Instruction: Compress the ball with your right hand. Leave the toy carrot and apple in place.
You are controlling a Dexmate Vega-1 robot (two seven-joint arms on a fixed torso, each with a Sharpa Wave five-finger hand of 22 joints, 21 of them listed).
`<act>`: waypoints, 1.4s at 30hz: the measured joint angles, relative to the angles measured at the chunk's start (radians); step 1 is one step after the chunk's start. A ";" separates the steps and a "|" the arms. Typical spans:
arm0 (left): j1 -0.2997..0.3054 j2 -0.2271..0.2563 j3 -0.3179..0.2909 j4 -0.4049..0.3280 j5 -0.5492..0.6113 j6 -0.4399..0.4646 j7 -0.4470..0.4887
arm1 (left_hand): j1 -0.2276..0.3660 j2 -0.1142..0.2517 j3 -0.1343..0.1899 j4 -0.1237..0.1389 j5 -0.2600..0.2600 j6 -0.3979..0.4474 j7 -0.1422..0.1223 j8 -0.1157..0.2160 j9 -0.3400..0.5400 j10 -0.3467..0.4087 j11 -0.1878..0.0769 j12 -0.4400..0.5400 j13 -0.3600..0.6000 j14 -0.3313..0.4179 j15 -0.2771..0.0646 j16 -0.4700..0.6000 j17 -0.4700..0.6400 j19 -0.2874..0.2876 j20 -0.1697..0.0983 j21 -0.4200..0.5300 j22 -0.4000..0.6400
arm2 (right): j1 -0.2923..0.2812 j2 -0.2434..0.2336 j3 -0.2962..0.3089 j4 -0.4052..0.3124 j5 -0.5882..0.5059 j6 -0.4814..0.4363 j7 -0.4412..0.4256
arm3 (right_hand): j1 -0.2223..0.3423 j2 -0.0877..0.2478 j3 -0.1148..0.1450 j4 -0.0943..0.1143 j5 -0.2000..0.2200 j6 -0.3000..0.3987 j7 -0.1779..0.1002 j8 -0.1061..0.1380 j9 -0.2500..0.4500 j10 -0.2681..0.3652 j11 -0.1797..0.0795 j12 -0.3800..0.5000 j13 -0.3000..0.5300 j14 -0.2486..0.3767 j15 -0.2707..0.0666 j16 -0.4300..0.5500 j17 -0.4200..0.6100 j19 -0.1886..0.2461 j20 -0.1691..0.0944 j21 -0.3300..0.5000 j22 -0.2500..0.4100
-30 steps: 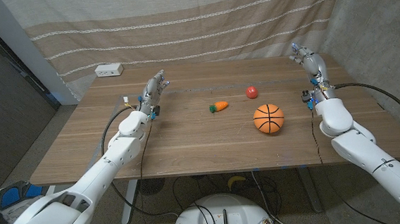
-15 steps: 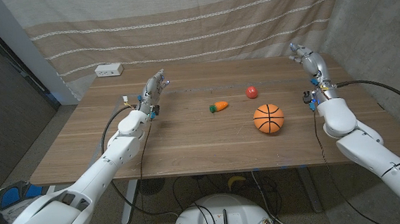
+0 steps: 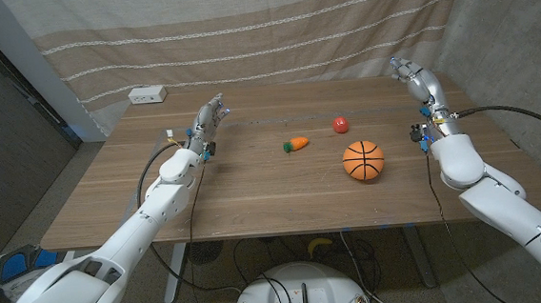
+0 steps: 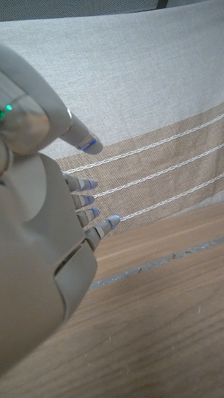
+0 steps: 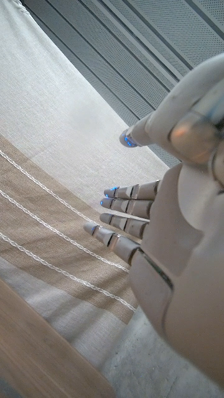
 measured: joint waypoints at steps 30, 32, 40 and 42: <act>-0.020 0.001 0.001 0.027 -0.003 -0.010 -0.032 | -0.013 -0.005 0.004 -0.004 0.000 0.000 0.000 0.000 0.005 0.005 0.005 0.000 0.000 0.007 0.003 0.000 0.000 0.009 0.002 -0.007 0.000 | -0.117 -0.018 0.052 -0.185 -0.201 -0.166 -0.045 | -0.019 -0.003 -0.017 -0.016 0.000 -0.006 -0.027 -0.008 0.000 -0.013 -0.012 -0.013 0.002 0.013 -0.013 0.000 0.000 0.045 -0.008 0.008 0.002; -0.022 0.001 0.001 0.029 -0.005 -0.010 -0.036 | -0.013 -0.005 0.004 -0.004 0.000 0.000 0.000 0.000 0.005 0.005 0.005 0.000 0.000 0.007 0.003 0.000 0.000 0.009 0.002 -0.007 0.000 | -0.123 -0.017 0.054 -0.196 -0.210 -0.176 -0.046 | -0.019 -0.002 -0.016 -0.016 0.000 -0.011 -0.032 -0.008 0.000 -0.016 -0.016 -0.013 0.002 0.013 -0.013 0.000 0.000 0.045 -0.008 0.008 0.002; -0.027 0.002 0.001 0.036 -0.008 -0.010 -0.047 | -0.013 -0.005 0.008 -0.008 0.000 0.000 0.000 0.000 0.005 0.011 0.011 0.000 0.000 0.007 0.003 0.000 0.000 0.013 0.005 -0.007 0.000 | -0.146 -0.015 0.060 -0.234 -0.245 -0.214 -0.046 | -0.025 0.004 -0.016 -0.016 0.000 -0.011 -0.032 -0.012 0.000 -0.018 -0.018 -0.013 0.002 0.013 -0.013 0.000 0.000 0.045 -0.008 0.008 0.002; -0.028 0.002 0.001 0.038 -0.009 -0.010 -0.050 | -0.013 -0.005 0.008 -0.008 0.000 0.000 0.000 0.000 0.005 0.011 0.011 0.000 0.000 0.007 0.003 0.000 0.000 0.015 0.007 -0.007 0.000 | -0.151 -0.015 0.061 -0.244 -0.253 -0.222 -0.043 | -0.025 0.004 -0.016 -0.016 0.000 -0.013 -0.034 -0.012 0.000 -0.018 -0.018 -0.013 0.002 0.013 -0.013 0.000 0.000 0.045 -0.008 0.008 0.002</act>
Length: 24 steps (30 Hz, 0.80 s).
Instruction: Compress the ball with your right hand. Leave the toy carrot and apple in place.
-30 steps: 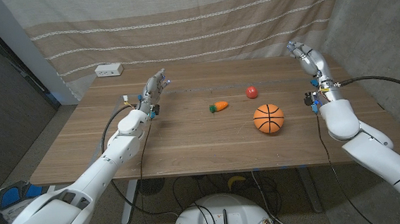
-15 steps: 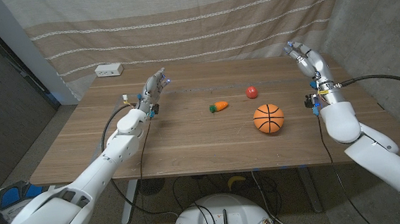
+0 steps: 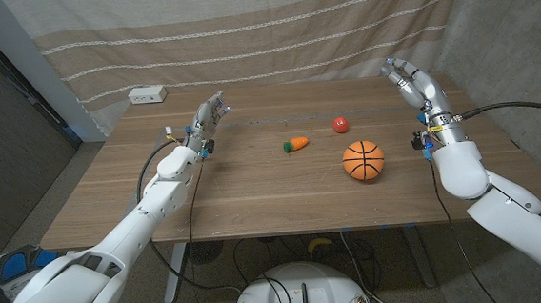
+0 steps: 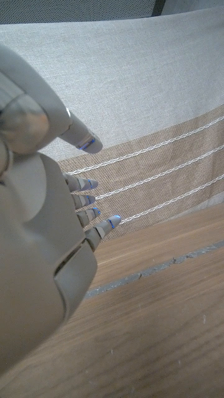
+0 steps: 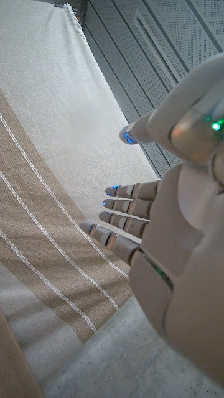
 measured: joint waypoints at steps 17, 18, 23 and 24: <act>-0.001 0.006 -0.002 0.004 -0.006 -0.004 -0.019 | 0.000 0.000 0.000 0.000 0.000 0.002 -0.002 0.000 0.000 0.000 0.000 0.000 0.000 0.004 -0.004 0.000 0.000 0.003 -0.003 -0.008 0.000 | -0.024 -0.006 -0.016 -0.058 -0.058 -0.086 0.028 | 0.000 0.000 -0.006 -0.006 0.000 -0.004 -0.004 0.000 0.000 -0.002 -0.009 -0.002 0.000 -0.004 -0.004 -0.004 -0.005 0.000 0.000 0.000 0.000; -0.001 0.007 -0.002 0.004 -0.007 -0.004 -0.019 | 0.000 0.000 0.000 0.000 0.000 0.002 -0.002 0.000 0.000 0.000 0.000 0.000 0.000 0.004 -0.004 0.000 0.000 0.003 -0.003 -0.008 0.000 | -0.024 -0.006 -0.017 -0.060 -0.062 -0.092 0.029 | 0.000 0.000 -0.005 -0.006 0.000 -0.004 -0.004 0.000 0.000 -0.002 -0.009 -0.002 0.000 -0.004 -0.004 -0.004 -0.005 0.000 0.000 0.000 0.000; -0.002 0.009 -0.003 0.005 -0.009 -0.004 -0.022 | 0.000 0.000 0.001 -0.007 0.000 0.002 -0.002 0.000 0.000 0.000 0.000 0.000 0.000 0.004 -0.004 0.000 0.000 0.003 -0.003 -0.008 0.000 | -0.026 -0.008 -0.027 -0.072 -0.084 -0.126 0.031 | 0.000 0.000 -0.003 -0.008 0.000 -0.004 -0.004 0.000 0.000 -0.002 -0.009 -0.002 0.000 -0.004 -0.004 -0.004 -0.005 -0.004 0.004 0.000 0.000; -0.002 0.010 -0.003 0.006 -0.010 -0.004 -0.025 | 0.000 0.000 0.001 -0.007 0.000 0.002 -0.002 0.000 0.000 0.000 0.000 0.000 0.000 0.004 -0.004 0.000 0.000 0.003 -0.003 -0.008 0.000 | -0.028 -0.008 -0.033 -0.079 -0.088 -0.132 0.031 | 0.000 0.000 -0.003 -0.008 0.000 -0.004 -0.004 0.000 0.000 -0.002 -0.009 -0.002 0.000 -0.004 -0.004 -0.004 -0.005 -0.007 0.007 0.000 0.000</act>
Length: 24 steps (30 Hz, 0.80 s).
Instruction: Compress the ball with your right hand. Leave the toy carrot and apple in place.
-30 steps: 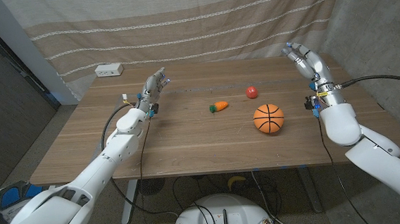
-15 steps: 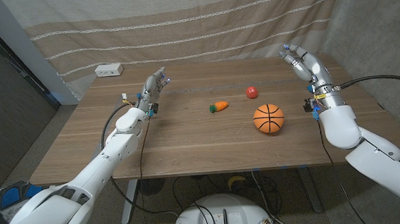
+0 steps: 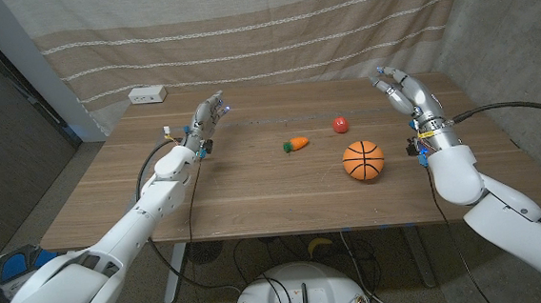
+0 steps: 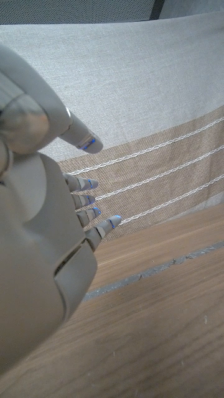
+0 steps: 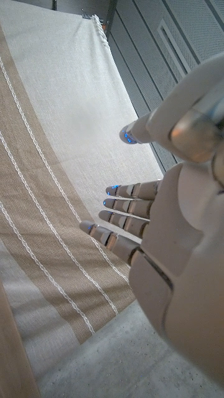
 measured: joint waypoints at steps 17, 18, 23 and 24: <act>-0.018 0.001 0.000 0.031 -0.008 0.002 -0.034 | 0.000 0.000 -0.004 -0.004 0.000 0.000 0.000 0.000 0.000 0.000 0.000 0.000 0.000 0.000 0.000 0.000 0.000 0.000 0.000 -0.006 0.000 | -0.001 -0.010 -0.063 -0.057 -0.084 -0.159 -0.006 | 0.000 0.000 0.003 -0.011 0.008 0.007 -0.007 0.000 0.000 -0.005 -0.005 0.000 0.000 -0.005 -0.005 -0.004 0.000 -0.009 0.002 -0.008 0.000; -0.020 0.000 0.000 0.033 -0.008 0.002 -0.034 | 0.000 0.000 -0.004 -0.004 0.000 0.000 0.000 0.000 0.000 0.000 0.000 0.000 0.000 0.000 0.000 0.000 0.000 0.000 0.000 -0.006 0.000 | -0.001 -0.010 -0.063 -0.057 -0.089 -0.169 -0.006 | 0.000 0.000 0.006 -0.014 0.008 0.007 -0.007 0.000 0.000 -0.005 -0.005 0.000 0.000 -0.005 -0.005 -0.004 0.000 -0.009 0.002 -0.008 0.000; -0.027 -0.003 0.001 0.047 -0.010 0.000 -0.049 | 0.000 0.000 -0.004 -0.004 0.000 0.000 0.000 0.000 0.000 0.000 0.000 0.000 0.000 0.000 0.000 0.000 0.000 0.000 0.000 -0.010 0.000 | 0.003 -0.016 -0.088 -0.077 -0.108 -0.215 -0.007 | 0.007 0.007 0.004 -0.021 0.008 0.007 -0.007 0.000 0.000 -0.005 -0.005 0.000 0.000 -0.005 -0.005 -0.004 0.000 -0.009 0.002 -0.008 0.000; -0.028 -0.003 0.001 0.048 -0.010 0.000 -0.050 | 0.000 0.000 -0.004 -0.004 0.000 0.000 0.000 0.000 0.000 0.000 0.000 0.000 0.000 0.000 0.000 0.000 0.000 0.000 0.000 -0.010 0.000 | 0.003 -0.017 -0.089 -0.078 -0.109 -0.220 -0.007 | 0.007 0.007 0.004 -0.021 0.008 0.006 -0.008 0.000 0.000 -0.005 -0.005 0.000 0.000 -0.005 -0.005 -0.004 0.000 -0.009 0.002 -0.008 0.000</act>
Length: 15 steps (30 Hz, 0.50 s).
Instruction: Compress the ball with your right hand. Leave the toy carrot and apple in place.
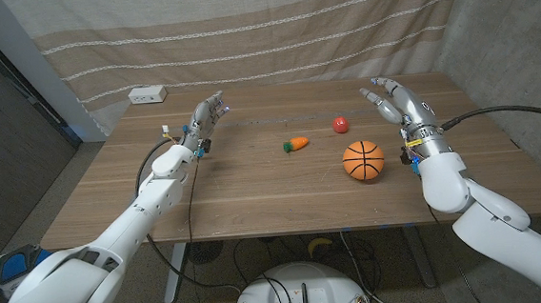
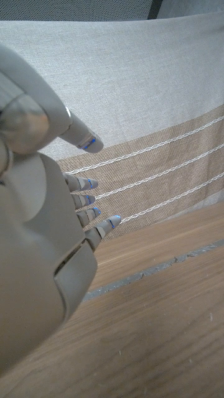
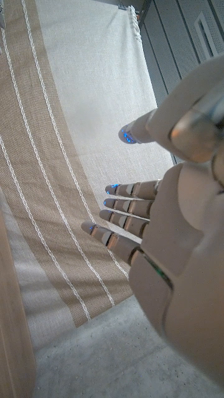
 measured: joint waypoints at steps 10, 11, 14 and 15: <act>-0.014 -0.006 0.003 0.024 -0.002 -0.009 -0.020 | 0.000 0.000 0.000 0.000 0.000 0.000 0.000 0.000 0.000 0.000 0.000 0.000 0.000 0.000 0.000 0.000 0.000 0.005 0.005 0.000 0.000 | 0.008 -0.022 -0.037 -0.036 -0.033 -0.104 0.016 | 0.014 -0.004 0.007 -0.007 0.000 0.001 -0.010 0.000 0.000 0.000 0.000 0.000 0.000 0.000 0.000 0.000 0.000 0.000 0.000 0.000 0.000; -0.015 -0.006 0.003 0.026 -0.002 -0.009 -0.020 | 0.000 0.000 0.000 0.000 0.000 0.000 0.000 0.000 0.000 0.000 0.000 0.000 0.000 0.000 0.000 0.000 0.000 0.005 0.005 0.000 0.000 | 0.008 -0.022 -0.037 -0.036 -0.037 -0.119 0.019 | 0.014 -0.004 0.008 -0.008 0.000 0.001 -0.010 0.000 0.000 0.000 0.000 0.000 0.000 0.000 0.000 0.000 0.000 0.000 0.000 0.000 0.000; -0.017 -0.007 0.004 0.030 -0.003 -0.012 -0.026 | 0.000 0.000 0.000 0.000 0.000 0.000 0.000 0.000 0.000 0.000 0.000 0.000 0.000 0.000 0.000 0.000 0.000 0.005 0.005 -0.004 0.000 | 0.016 -0.031 -0.057 -0.050 -0.047 -0.155 0.026 | 0.014 -0.004 0.008 -0.008 0.000 0.001 -0.010 0.000 0.000 0.000 0.000 0.000 0.000 0.000 0.000 0.000 0.000 0.000 0.000 0.000 0.000; -0.018 -0.008 0.004 0.031 -0.003 -0.012 -0.027 | 0.000 0.000 0.000 0.000 0.000 0.000 0.000 0.000 0.000 0.003 -0.003 0.000 0.000 0.000 0.000 0.000 0.000 0.005 0.005 -0.004 0.000 | 0.018 -0.033 -0.063 -0.054 -0.051 -0.167 0.028 | 0.014 -0.004 0.008 -0.008 0.000 0.001 -0.010 0.000 0.000 0.000 0.000 0.000 0.000 0.000 0.000 0.000 0.000 0.000 0.000 0.000 0.000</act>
